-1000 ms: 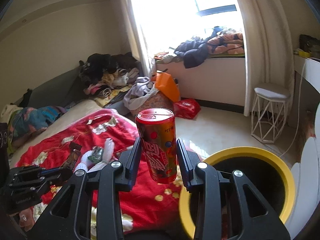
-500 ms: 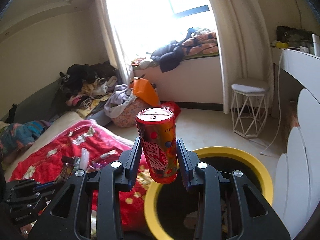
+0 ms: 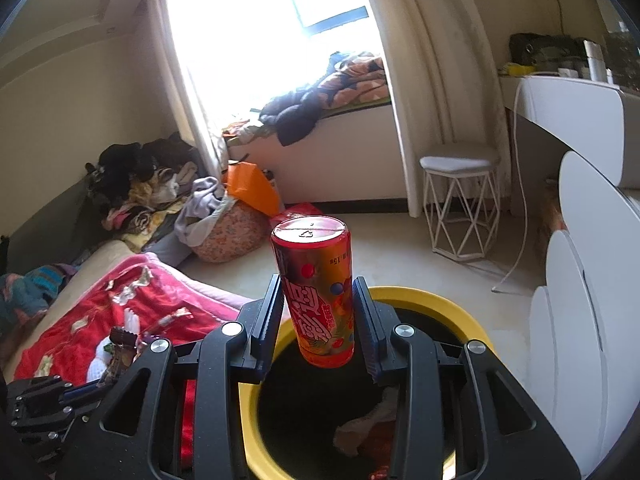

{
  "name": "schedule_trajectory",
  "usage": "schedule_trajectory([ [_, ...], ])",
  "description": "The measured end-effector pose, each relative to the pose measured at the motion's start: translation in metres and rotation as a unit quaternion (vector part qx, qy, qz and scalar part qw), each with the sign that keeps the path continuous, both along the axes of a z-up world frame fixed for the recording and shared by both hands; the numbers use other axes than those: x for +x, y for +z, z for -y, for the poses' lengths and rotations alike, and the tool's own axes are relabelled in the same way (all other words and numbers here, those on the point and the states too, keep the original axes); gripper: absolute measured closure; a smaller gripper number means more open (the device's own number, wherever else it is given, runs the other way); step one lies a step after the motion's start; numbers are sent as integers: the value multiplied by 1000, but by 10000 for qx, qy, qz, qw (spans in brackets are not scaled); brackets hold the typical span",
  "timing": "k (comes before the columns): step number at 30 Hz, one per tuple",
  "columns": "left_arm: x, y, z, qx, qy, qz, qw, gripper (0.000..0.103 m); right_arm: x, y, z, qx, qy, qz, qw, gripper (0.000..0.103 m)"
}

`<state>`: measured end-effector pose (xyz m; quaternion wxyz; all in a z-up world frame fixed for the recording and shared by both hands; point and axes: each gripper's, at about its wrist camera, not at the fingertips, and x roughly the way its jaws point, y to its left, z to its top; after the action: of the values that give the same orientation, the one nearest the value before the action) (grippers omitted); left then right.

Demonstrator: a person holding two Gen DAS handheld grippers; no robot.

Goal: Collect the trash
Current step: 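Carry the brown wrapper with the left tool while the right tool carries the red can to the bin, then open the left tool over the bin while the right tool releases the red can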

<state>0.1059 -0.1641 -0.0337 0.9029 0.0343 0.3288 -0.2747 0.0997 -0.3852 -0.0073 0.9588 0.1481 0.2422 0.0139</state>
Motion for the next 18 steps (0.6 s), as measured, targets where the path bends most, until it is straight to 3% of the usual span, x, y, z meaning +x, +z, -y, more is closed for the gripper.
schedule_trajectory([
  [18, 25, -42, 54, 263, -444, -443, 9977, 95, 6, -27, 33, 243, -295, -366, 9986, 70],
])
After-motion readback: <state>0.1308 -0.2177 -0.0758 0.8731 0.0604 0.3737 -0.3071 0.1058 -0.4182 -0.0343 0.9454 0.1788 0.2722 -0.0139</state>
